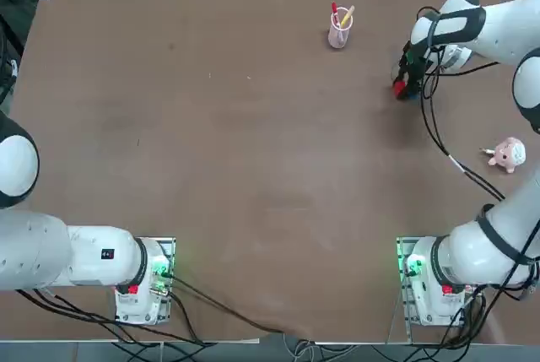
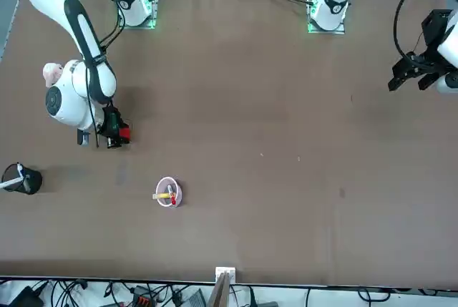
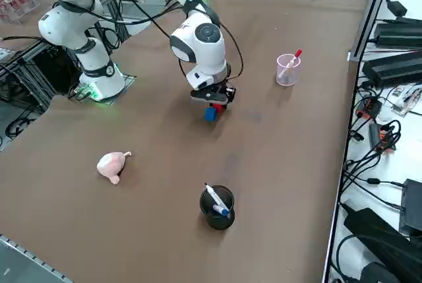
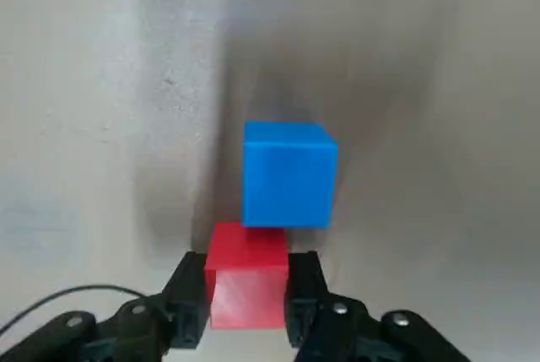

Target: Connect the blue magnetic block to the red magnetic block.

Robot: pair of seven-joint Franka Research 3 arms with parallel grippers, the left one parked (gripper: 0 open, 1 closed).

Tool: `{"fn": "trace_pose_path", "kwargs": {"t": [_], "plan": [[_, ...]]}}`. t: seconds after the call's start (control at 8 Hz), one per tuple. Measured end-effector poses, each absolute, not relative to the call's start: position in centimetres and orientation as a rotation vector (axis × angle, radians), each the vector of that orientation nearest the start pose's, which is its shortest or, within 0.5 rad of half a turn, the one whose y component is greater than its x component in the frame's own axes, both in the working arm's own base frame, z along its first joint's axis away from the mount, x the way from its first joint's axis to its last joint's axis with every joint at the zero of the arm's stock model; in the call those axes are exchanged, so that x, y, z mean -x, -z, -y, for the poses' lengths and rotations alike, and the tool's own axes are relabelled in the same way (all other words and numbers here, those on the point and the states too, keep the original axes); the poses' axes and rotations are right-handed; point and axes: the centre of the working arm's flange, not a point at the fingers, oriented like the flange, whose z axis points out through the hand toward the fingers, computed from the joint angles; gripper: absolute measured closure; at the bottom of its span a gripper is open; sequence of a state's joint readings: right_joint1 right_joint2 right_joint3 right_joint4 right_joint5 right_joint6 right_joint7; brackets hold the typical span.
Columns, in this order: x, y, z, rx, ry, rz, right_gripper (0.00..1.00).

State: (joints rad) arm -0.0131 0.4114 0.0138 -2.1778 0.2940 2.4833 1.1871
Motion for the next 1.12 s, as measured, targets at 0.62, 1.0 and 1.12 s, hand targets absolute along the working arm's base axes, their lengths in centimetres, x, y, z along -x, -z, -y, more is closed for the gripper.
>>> {"fn": "trace_pose_path", "kwargs": {"t": [0.62, 1.0, 1.12], "plan": [[-54.82, -19.02, 1.12, 2.279, -0.281, -2.018, 0.53], [-54.82, -19.03, 1.11, 2.279, -0.281, -2.018, 0.52], [-54.89, -19.13, 1.12, 2.288, -0.274, -2.003, 0.40]]}}
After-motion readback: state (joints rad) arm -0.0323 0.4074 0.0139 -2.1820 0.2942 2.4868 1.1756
